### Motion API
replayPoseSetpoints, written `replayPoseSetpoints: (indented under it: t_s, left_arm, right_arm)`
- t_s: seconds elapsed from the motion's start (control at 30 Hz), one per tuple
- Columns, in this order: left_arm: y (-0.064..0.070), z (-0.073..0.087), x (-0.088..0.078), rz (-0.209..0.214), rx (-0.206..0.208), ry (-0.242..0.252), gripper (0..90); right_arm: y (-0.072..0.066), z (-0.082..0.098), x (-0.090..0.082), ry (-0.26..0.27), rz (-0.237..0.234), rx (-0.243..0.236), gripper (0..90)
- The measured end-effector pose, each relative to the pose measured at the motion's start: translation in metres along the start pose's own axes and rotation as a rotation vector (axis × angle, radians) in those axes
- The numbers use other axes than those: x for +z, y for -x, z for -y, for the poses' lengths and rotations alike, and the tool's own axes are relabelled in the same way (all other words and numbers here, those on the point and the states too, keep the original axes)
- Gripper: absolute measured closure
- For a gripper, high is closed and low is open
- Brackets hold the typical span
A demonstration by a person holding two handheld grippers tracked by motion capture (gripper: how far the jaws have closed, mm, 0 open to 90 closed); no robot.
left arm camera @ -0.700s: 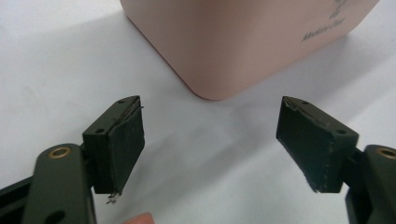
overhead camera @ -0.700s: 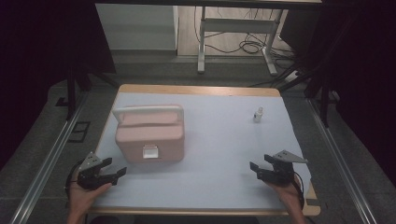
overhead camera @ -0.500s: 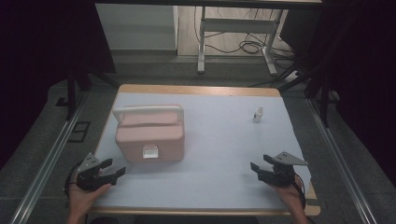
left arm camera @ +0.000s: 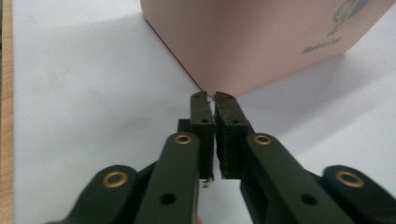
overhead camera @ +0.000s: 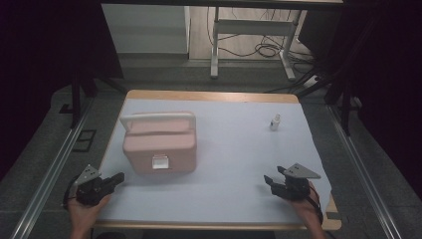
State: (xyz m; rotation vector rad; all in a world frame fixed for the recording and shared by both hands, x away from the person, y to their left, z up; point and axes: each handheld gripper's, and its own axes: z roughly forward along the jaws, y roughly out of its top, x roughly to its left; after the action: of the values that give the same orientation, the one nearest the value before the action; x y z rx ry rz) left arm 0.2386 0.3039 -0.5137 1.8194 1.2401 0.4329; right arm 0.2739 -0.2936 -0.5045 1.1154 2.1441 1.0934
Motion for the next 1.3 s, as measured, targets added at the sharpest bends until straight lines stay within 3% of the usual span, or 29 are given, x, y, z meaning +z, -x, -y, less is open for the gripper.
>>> replayPoseSetpoints:
  t_s: [0.27, 0.57, 0.83, 1.1, 1.13, 1.3]
  left_arm:
    - [-0.011, -0.008, 0.003, -0.03, -0.024, 0.005, 90.0]
    - [-0.02, -0.041, 0.003, -0.043, 0.0, 0.015, 90.0]
    - [-0.023, -0.07, 0.021, -0.032, 0.038, -0.014, 90.0]
    - [-0.023, -0.082, 0.043, -0.01, 0.045, -0.047, 90.0]
    - [-0.023, -0.083, 0.046, -0.027, 0.049, -0.053, 90.0]
    - [-0.026, -0.084, 0.052, -0.026, 0.026, -0.053, 90.0]
  right_arm:
    - [0.004, 0.004, -0.003, -0.006, 0.024, 0.008, 37.1]
    - [0.007, 0.004, -0.007, 0.012, 0.051, 0.011, 37.9]
    - [0.004, 0.003, -0.007, 0.009, 0.062, -0.004, 38.1]
    - [0.003, 0.002, -0.006, 0.01, 0.064, -0.012, 38.1]
    - [0.003, 0.002, -0.006, 0.009, 0.064, -0.012, 38.0]
    - [0.003, 0.002, -0.005, 0.013, 0.062, -0.014, 38.1]
